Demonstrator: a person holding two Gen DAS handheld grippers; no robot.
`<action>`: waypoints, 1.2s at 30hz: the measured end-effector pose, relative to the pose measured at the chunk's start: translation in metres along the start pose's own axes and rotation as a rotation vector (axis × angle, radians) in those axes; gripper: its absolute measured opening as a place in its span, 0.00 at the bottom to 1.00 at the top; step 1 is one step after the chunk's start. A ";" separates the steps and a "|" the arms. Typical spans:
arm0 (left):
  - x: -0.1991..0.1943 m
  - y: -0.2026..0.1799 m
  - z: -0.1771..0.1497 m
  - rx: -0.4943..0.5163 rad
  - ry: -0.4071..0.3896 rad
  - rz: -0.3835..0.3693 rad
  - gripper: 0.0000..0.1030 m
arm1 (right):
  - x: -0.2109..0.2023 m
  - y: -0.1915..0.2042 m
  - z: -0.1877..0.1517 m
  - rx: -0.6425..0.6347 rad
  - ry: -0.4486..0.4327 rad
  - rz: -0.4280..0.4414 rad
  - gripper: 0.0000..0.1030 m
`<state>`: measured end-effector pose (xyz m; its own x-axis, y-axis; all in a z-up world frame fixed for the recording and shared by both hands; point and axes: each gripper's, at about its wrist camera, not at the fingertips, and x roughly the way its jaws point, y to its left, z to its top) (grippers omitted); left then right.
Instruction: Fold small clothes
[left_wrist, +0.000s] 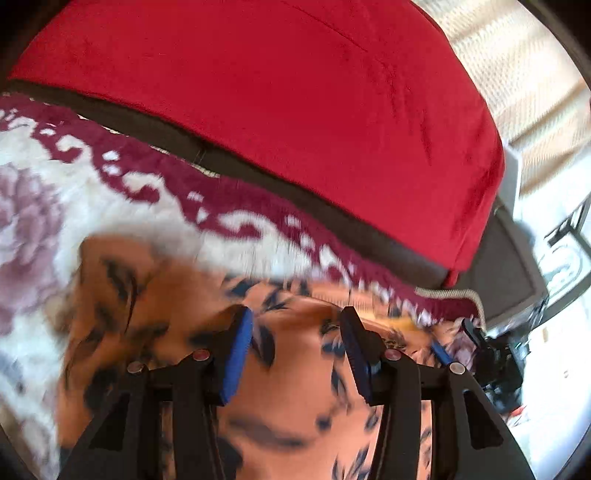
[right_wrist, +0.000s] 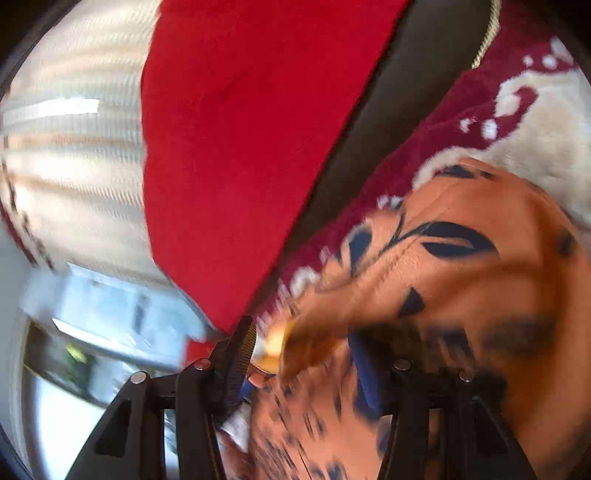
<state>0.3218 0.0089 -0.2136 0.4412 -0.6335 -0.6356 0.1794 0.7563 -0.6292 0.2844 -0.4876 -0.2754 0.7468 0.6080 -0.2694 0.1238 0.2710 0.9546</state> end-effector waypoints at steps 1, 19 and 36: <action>-0.001 0.005 0.005 -0.032 -0.016 -0.011 0.49 | -0.003 -0.009 0.008 0.045 -0.059 0.035 0.53; -0.035 -0.006 -0.057 0.288 0.081 0.477 0.62 | -0.047 0.011 -0.052 -0.245 -0.044 -0.436 0.49; -0.037 -0.060 -0.136 0.447 -0.021 0.543 0.94 | -0.077 0.025 -0.124 -0.361 -0.079 -0.520 0.39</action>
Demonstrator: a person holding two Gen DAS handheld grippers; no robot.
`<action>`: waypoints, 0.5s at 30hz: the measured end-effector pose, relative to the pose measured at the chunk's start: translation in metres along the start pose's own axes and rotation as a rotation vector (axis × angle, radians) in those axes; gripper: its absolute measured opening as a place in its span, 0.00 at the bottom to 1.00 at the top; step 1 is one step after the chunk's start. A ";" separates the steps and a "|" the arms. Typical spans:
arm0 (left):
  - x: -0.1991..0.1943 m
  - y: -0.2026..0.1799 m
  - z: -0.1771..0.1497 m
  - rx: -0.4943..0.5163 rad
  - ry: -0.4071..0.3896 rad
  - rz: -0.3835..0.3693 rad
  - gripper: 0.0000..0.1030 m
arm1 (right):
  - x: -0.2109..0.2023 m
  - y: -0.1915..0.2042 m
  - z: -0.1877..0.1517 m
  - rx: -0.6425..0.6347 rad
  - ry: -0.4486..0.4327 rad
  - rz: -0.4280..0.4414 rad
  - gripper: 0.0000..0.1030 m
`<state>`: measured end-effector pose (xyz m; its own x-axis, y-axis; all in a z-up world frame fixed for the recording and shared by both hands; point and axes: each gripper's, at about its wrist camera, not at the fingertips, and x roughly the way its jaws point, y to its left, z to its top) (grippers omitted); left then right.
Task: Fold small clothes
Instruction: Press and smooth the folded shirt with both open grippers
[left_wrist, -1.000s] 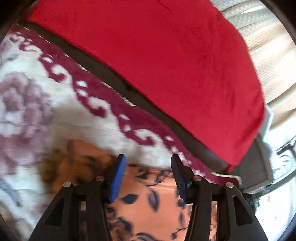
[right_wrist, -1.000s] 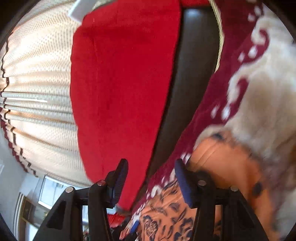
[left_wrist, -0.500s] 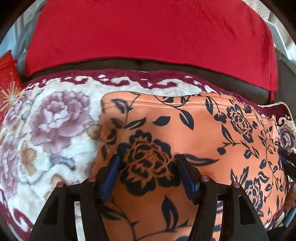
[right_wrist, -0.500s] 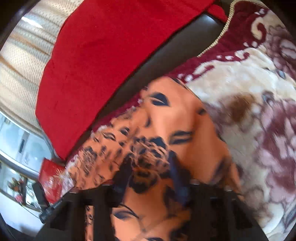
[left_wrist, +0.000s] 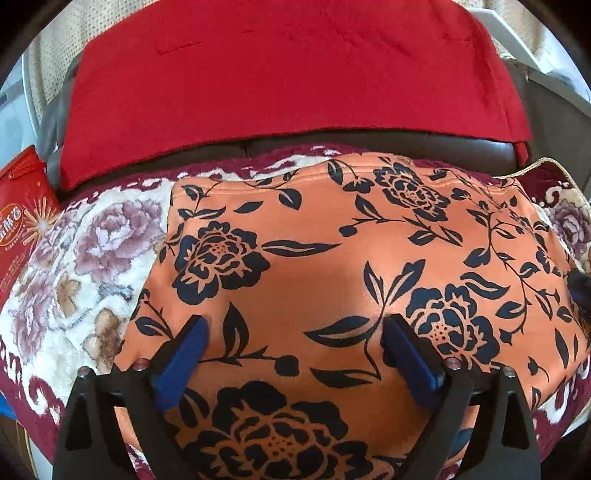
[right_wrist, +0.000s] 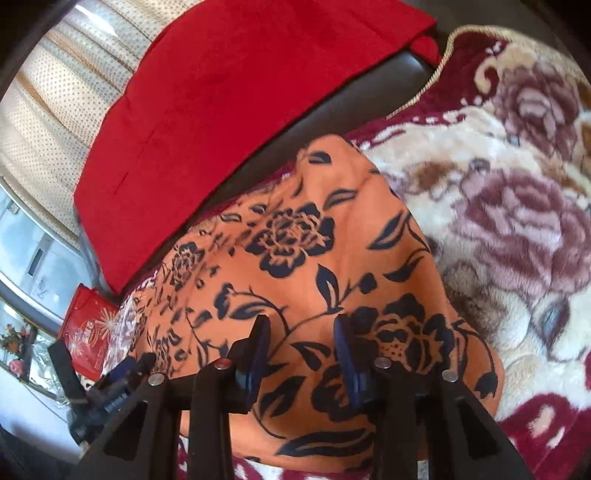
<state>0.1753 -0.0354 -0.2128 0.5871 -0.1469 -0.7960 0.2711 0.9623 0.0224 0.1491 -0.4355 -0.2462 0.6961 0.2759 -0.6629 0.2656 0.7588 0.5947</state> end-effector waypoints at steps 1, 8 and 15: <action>0.001 0.003 0.001 -0.011 0.005 -0.012 0.96 | 0.001 0.006 0.004 -0.011 -0.008 0.009 0.39; 0.008 0.005 0.003 -0.007 0.001 -0.017 1.00 | 0.029 0.057 0.008 -0.124 -0.002 0.048 0.39; 0.006 0.006 0.000 0.007 -0.003 -0.039 1.00 | 0.050 0.070 0.000 -0.197 0.008 -0.034 0.50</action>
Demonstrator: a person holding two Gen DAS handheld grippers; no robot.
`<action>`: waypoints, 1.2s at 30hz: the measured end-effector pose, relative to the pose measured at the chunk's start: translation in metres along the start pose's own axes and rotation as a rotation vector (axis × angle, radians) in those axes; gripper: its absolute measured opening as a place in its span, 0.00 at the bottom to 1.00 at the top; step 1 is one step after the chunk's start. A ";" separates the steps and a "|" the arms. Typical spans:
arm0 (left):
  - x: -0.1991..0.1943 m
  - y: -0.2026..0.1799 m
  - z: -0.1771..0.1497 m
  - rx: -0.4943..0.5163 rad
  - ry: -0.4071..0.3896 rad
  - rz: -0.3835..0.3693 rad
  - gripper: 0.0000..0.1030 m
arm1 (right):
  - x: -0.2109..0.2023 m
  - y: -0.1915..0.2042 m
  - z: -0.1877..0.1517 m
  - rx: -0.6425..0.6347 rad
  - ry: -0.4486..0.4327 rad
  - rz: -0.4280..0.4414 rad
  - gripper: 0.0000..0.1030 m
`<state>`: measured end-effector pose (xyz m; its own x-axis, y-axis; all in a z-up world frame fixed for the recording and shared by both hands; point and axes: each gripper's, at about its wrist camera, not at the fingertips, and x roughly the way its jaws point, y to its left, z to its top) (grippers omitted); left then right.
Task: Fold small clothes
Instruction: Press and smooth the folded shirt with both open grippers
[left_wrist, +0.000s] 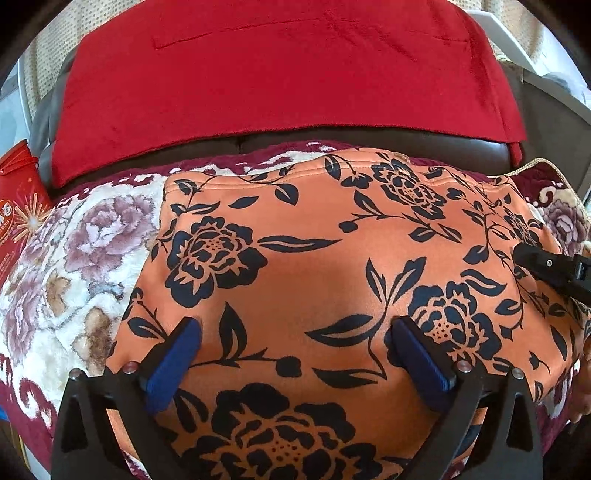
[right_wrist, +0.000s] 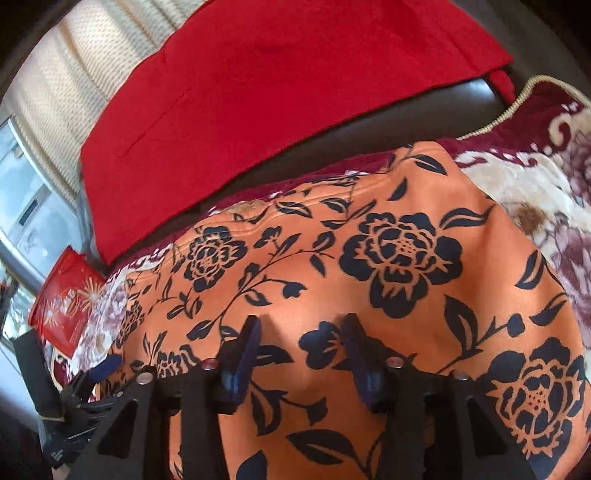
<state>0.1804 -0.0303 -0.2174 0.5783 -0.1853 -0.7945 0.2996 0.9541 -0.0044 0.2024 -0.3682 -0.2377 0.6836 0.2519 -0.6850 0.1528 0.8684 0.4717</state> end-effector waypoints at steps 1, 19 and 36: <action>0.000 0.000 -0.001 -0.003 0.001 0.000 1.00 | 0.000 0.000 -0.001 -0.007 -0.004 0.001 0.50; -0.064 0.024 -0.028 -0.143 -0.009 0.210 1.00 | -0.140 -0.063 -0.062 0.177 -0.225 0.187 0.56; -0.027 0.025 -0.044 -0.124 0.073 0.170 1.00 | -0.115 -0.065 -0.073 0.301 -0.034 0.183 0.64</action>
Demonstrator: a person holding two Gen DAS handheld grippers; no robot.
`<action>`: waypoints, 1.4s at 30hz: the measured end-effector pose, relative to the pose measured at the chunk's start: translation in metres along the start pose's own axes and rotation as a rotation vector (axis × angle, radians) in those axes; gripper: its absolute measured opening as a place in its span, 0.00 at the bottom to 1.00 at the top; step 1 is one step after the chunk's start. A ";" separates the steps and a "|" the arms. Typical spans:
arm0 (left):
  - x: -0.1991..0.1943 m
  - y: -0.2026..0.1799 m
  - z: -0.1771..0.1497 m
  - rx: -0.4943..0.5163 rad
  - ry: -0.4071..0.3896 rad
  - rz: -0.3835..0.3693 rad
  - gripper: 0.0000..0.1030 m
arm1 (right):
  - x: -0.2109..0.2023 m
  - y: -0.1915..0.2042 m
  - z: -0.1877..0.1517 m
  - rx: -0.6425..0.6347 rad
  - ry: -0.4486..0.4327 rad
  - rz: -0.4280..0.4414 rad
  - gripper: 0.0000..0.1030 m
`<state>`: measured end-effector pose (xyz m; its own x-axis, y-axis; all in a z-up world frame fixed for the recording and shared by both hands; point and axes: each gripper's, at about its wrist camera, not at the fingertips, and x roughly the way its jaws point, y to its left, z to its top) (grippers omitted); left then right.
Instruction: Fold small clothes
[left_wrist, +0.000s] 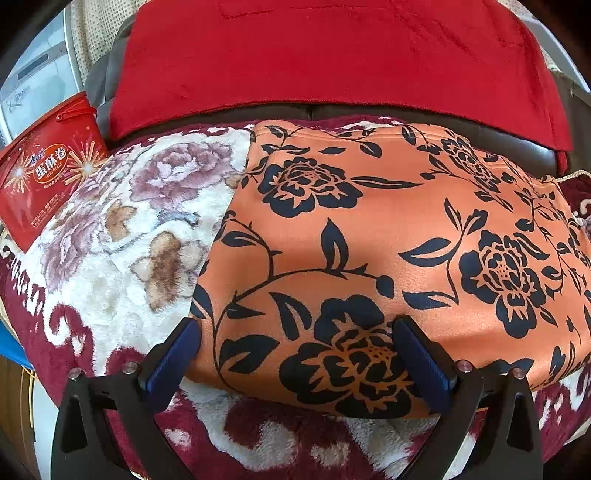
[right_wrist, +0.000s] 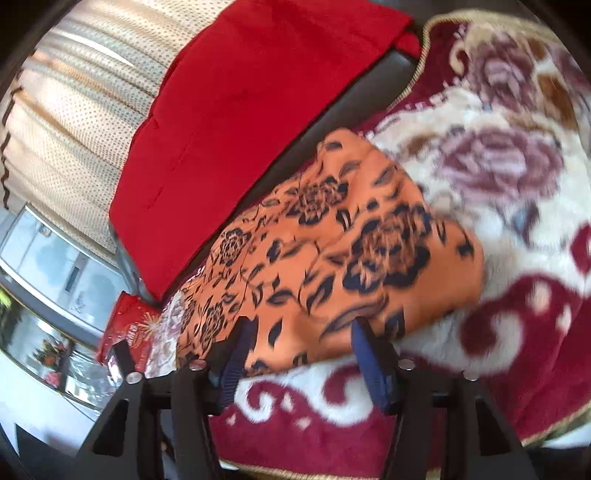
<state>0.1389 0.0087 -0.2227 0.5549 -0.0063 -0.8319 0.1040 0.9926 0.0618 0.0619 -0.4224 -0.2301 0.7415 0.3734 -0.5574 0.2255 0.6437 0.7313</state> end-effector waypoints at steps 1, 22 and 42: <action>0.000 0.001 0.000 -0.004 0.000 -0.007 1.00 | 0.001 -0.002 -0.005 0.015 0.018 -0.005 0.65; -0.043 0.017 0.012 -0.051 -0.219 -0.065 1.00 | 0.048 -0.044 0.016 0.268 -0.050 0.090 0.67; -0.017 -0.007 0.005 0.024 -0.113 -0.043 1.00 | -0.022 0.013 0.021 -0.070 -0.318 -0.201 0.65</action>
<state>0.1334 0.0009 -0.2062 0.6392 -0.0635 -0.7664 0.1484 0.9880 0.0419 0.0621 -0.4368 -0.2004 0.8481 0.0162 -0.5295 0.3513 0.7310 0.5850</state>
